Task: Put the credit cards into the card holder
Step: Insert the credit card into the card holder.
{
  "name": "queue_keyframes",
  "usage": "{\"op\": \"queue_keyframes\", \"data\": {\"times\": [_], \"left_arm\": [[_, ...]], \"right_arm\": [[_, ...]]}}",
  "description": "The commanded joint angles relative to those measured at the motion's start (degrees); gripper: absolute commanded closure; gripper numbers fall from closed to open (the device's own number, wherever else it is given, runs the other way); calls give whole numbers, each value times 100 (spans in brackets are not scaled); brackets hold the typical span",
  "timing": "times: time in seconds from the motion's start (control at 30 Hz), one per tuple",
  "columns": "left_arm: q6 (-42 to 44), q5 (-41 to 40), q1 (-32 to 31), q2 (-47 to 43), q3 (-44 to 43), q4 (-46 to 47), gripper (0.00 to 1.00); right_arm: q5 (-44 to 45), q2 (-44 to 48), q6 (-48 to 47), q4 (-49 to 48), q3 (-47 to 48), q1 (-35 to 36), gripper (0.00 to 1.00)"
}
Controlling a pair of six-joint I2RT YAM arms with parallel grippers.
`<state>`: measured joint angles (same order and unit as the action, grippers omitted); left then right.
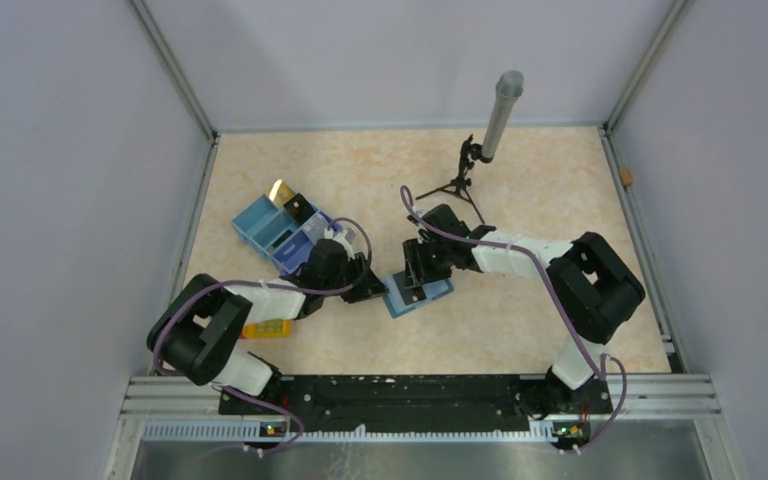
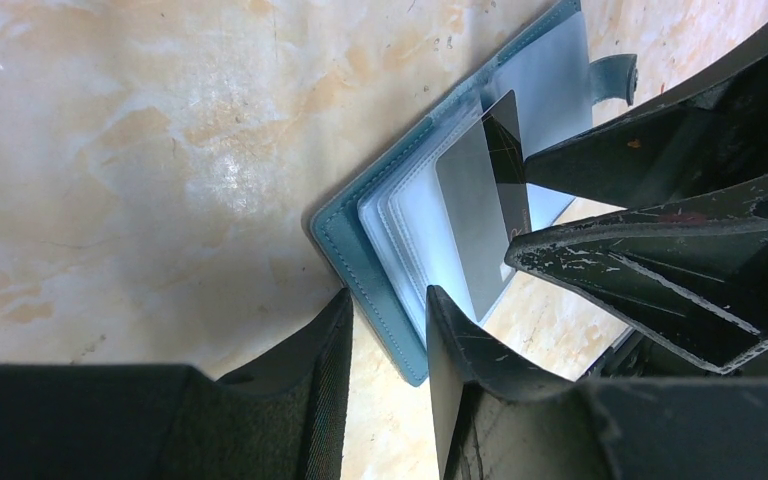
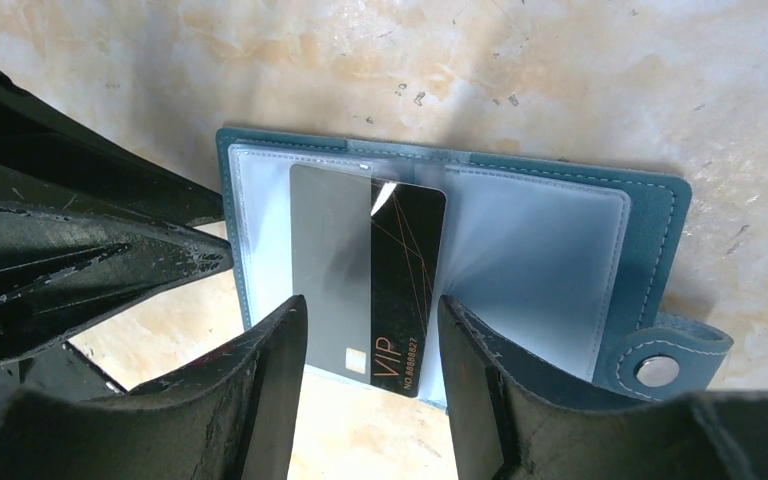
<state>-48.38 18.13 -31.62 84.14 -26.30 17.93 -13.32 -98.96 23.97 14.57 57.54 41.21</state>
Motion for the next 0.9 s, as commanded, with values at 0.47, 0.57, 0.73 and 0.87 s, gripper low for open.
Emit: {"op": "queue_keyframes", "data": {"times": [0.47, 0.57, 0.73, 0.87], "left_arm": [[-135, 37, -90, 54, -3, 312, 67], [-118, 11, -103, 17, -36, 303, 67], [95, -227, -95, -331, -133, -194, 63], [517, -548, -80, -994, -534, -1230, 43]], "right_arm": [[-972, -42, 176, -685, 91, 123, 53], [-1013, -63, 206, -734, 98, 133, 53], [-763, 147, 177, -638, 18, 132, 53], [-426, 729, 129, -560, -112, 112, 44]]}}
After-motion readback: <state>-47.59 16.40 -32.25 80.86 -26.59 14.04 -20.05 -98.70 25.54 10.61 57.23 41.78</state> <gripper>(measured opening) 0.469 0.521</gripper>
